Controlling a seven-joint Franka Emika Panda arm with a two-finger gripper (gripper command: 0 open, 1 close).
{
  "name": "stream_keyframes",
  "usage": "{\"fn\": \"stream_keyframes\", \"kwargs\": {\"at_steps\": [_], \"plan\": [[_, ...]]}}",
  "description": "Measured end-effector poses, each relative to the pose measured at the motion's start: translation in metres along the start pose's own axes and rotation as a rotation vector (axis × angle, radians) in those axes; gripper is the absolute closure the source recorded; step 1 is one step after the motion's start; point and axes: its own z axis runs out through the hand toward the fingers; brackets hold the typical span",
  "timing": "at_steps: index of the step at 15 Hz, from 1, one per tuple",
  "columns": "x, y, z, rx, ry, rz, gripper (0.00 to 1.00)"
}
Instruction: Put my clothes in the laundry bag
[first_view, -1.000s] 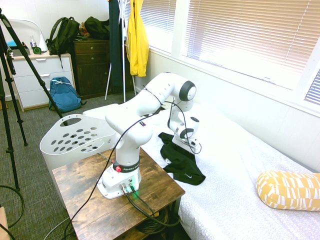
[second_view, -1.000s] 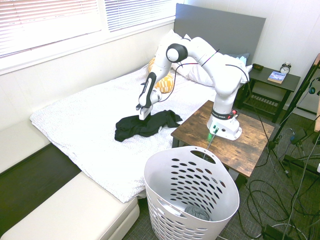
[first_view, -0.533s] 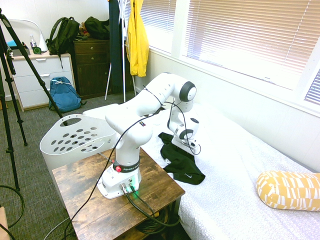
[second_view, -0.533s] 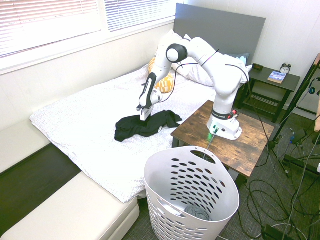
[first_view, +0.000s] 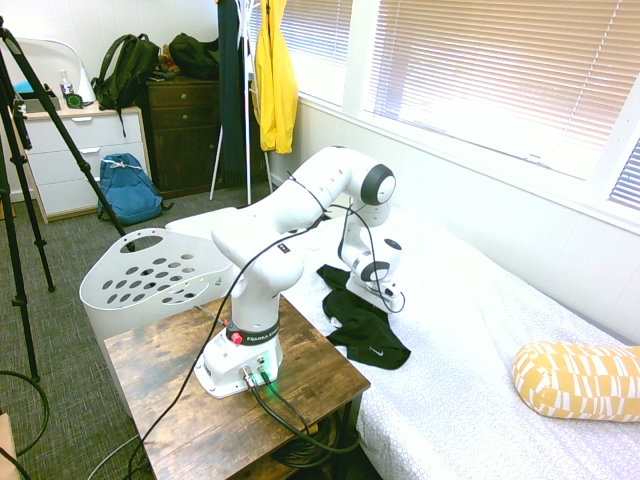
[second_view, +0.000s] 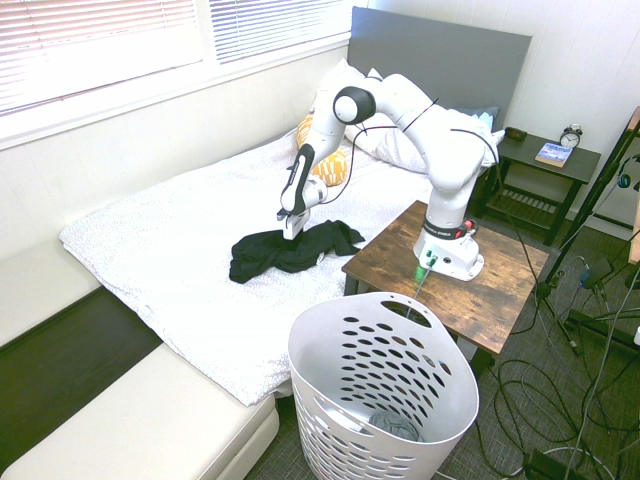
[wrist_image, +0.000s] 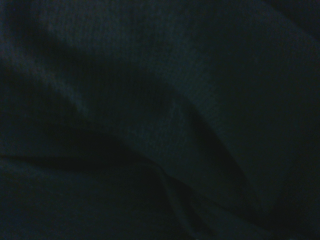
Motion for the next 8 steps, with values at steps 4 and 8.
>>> {"fn": "stream_keyframes", "kwargs": {"at_steps": [4,8], "plan": [[0.001,-0.001,-0.001,0.007,0.000,0.010,1.00],[0.010,0.000,-0.015,0.020,0.018,0.024,1.00]]}}
